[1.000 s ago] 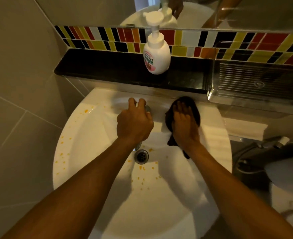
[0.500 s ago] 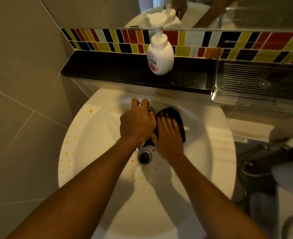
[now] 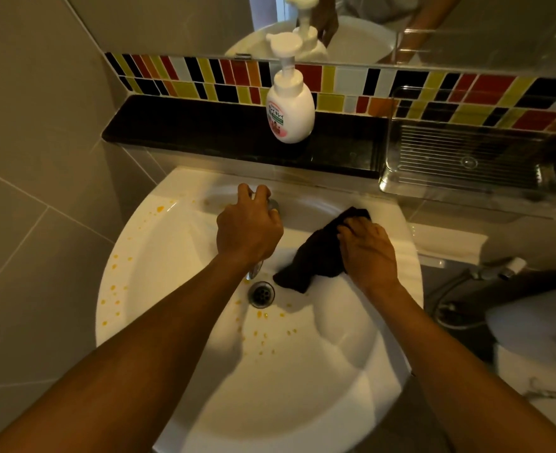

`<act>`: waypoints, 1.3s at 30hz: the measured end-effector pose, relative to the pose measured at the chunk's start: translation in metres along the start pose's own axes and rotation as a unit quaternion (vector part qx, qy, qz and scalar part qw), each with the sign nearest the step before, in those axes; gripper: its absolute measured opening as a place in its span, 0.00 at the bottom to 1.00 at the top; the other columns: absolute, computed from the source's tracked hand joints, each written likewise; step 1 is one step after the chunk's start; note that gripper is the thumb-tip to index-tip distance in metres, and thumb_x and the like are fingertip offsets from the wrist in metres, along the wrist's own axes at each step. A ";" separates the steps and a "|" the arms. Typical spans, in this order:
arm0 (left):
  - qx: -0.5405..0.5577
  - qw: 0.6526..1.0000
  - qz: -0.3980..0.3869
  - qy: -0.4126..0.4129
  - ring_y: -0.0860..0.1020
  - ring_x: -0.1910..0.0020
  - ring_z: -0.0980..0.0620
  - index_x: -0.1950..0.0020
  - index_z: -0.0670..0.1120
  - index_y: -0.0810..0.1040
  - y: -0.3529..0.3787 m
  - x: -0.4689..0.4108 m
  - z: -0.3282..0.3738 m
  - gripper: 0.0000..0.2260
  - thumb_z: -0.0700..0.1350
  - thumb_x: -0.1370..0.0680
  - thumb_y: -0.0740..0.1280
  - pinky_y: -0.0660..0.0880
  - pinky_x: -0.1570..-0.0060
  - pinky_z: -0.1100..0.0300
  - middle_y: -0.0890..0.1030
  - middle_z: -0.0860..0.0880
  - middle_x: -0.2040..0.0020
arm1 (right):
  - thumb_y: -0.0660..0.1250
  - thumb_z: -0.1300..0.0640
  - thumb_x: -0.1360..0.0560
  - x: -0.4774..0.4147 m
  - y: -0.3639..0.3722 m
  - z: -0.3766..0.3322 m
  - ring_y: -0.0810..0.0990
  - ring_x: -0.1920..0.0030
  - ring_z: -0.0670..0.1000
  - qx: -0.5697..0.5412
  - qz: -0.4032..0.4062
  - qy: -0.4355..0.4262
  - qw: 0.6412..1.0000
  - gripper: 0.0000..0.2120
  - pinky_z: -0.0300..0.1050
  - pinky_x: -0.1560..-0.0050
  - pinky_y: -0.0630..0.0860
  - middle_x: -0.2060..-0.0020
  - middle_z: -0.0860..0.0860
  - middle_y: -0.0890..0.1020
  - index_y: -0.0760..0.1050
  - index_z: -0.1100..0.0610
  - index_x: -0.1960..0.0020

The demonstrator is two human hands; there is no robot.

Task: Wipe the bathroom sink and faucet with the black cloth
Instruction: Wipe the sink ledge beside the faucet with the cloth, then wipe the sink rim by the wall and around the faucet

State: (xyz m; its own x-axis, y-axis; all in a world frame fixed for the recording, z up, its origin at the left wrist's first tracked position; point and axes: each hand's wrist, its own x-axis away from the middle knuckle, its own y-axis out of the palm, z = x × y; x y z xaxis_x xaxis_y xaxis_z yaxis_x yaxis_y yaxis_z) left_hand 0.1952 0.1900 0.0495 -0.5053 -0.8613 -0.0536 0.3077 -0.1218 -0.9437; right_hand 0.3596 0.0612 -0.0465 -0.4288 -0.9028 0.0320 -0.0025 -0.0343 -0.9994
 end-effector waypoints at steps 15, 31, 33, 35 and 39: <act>0.020 1.000 -0.008 -0.008 0.78 0.54 0.43 0.35 0.47 0.70 -0.005 0.003 0.002 0.16 0.50 0.22 0.61 0.79 0.52 0.48 0.71 0.43 0.37 | 0.61 0.52 0.22 0.020 -0.037 0.039 0.72 0.43 0.56 -0.096 0.033 0.104 0.989 0.12 0.52 0.44 0.61 0.44 0.53 0.77 0.74 0.51 0.40; -0.019 0.965 0.026 0.259 0.60 0.25 0.42 0.26 0.48 0.64 -0.020 0.039 0.003 0.30 0.61 0.24 0.59 0.55 0.26 0.42 0.67 0.42 0.26 | 0.69 0.53 0.28 0.051 -0.162 0.023 0.76 0.60 0.42 -0.298 0.011 -0.022 0.954 0.05 0.31 0.63 0.67 0.62 0.42 0.76 0.73 0.47 0.56; 0.035 0.940 0.065 0.333 0.73 0.33 0.44 0.33 0.45 0.74 -0.016 0.066 0.008 0.25 0.60 0.24 0.60 0.66 0.33 0.45 0.78 0.43 0.36 | 0.70 0.55 0.28 0.051 -0.178 0.014 0.76 0.58 0.45 -0.284 -0.010 -0.034 0.958 0.05 0.33 0.63 0.67 0.59 0.46 0.77 0.74 0.49 0.55; 0.107 0.944 0.006 0.311 0.78 0.42 0.47 0.36 0.47 0.75 -0.013 0.090 0.014 0.23 0.60 0.24 0.62 0.72 0.40 0.51 0.80 0.46 0.43 | 0.69 0.57 0.27 0.053 -0.192 0.002 0.75 0.59 0.43 -0.270 -0.040 -0.035 0.961 0.05 0.32 0.64 0.66 0.57 0.46 0.77 0.74 0.49 0.55; 0.232 0.952 -0.113 0.163 0.79 0.48 0.50 0.41 0.55 0.70 -0.011 0.123 0.022 0.18 0.61 0.27 0.62 0.77 0.47 0.52 0.80 0.50 0.45 | 0.68 0.56 0.26 0.062 -0.219 -0.024 0.77 0.58 0.44 -0.253 -0.099 -0.071 0.960 0.06 0.31 0.63 0.69 0.57 0.47 0.79 0.73 0.46 0.55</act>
State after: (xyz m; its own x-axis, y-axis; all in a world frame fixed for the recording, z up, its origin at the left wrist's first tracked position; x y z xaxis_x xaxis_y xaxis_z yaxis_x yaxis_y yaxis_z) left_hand 0.1476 0.0743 0.0603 -0.8011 -0.5975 -0.0351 0.4454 -0.5559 -0.7018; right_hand 0.3122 0.0227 0.1744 -0.2482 -0.9504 0.1873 -0.5245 -0.0307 -0.8509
